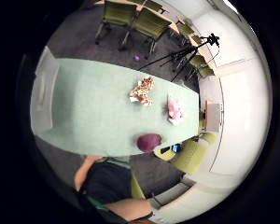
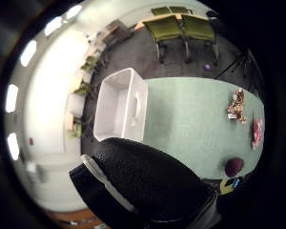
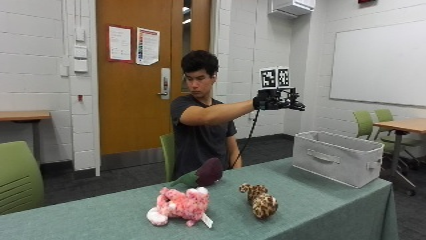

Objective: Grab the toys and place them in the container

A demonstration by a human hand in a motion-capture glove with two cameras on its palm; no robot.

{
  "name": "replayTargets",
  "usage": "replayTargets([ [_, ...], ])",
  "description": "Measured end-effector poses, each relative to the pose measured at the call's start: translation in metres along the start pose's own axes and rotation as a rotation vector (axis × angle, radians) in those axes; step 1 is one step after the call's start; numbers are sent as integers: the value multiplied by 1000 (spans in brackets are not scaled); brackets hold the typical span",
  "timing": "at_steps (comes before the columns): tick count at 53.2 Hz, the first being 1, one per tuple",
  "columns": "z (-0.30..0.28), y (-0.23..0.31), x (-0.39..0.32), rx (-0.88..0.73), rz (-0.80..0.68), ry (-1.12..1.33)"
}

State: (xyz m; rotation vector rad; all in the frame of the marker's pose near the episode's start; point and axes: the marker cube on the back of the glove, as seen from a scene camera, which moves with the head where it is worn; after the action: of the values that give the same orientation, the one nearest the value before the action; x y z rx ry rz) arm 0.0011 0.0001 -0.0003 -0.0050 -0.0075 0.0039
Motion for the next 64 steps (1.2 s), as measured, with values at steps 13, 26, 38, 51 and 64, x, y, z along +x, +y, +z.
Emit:
replayTargets([
  [13,0,2,6,3,-5,-8],
  [26,-19,30,34,-14,-80,-2],
  [38,-29,96,133,-35,-39,72],
  [51,47,147,222,-83,50,73],
  [64,148,174,265,-180,54,-23],
])
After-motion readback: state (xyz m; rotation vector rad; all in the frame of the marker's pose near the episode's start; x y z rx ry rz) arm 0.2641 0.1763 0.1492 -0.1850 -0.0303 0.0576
